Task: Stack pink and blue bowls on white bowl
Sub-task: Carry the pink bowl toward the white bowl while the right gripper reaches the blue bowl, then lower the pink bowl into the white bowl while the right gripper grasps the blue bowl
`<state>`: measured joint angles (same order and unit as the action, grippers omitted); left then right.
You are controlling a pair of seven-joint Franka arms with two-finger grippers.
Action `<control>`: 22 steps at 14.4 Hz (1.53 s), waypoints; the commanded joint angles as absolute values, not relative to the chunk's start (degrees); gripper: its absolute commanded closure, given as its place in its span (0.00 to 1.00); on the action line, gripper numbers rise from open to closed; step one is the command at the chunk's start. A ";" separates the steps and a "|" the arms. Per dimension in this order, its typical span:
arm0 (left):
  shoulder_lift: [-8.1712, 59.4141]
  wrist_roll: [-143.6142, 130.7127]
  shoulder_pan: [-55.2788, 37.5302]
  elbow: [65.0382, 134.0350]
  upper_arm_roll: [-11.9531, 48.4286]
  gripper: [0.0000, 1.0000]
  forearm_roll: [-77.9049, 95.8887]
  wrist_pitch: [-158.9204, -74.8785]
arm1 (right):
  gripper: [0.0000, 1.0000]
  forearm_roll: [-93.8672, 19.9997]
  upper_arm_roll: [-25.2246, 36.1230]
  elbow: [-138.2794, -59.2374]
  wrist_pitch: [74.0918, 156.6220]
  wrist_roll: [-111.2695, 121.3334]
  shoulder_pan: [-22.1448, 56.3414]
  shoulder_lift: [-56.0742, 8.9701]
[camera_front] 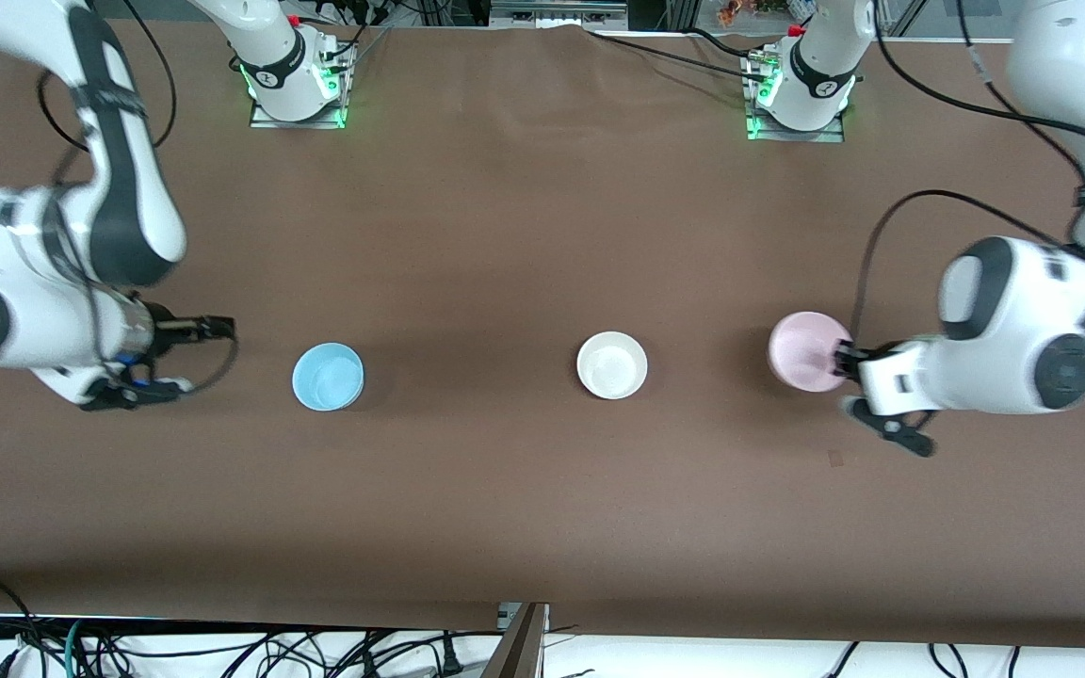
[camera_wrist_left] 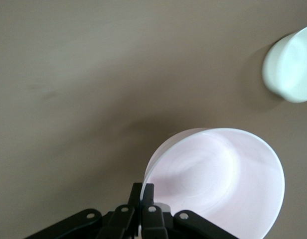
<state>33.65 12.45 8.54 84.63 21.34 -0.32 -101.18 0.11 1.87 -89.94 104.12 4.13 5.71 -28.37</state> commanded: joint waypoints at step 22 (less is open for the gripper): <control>44.82 -19.51 -11.16 81.30 18.19 1.00 2.73 -118.65 | 0.36 0.35 2.02 -89.65 117.42 -2.90 10.20 -40.69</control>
<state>44.23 -19.75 -10.66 82.54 18.49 3.68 -119.27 0.11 1.91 -89.60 117.16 -1.99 9.82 -40.94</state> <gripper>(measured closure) 0.969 0.361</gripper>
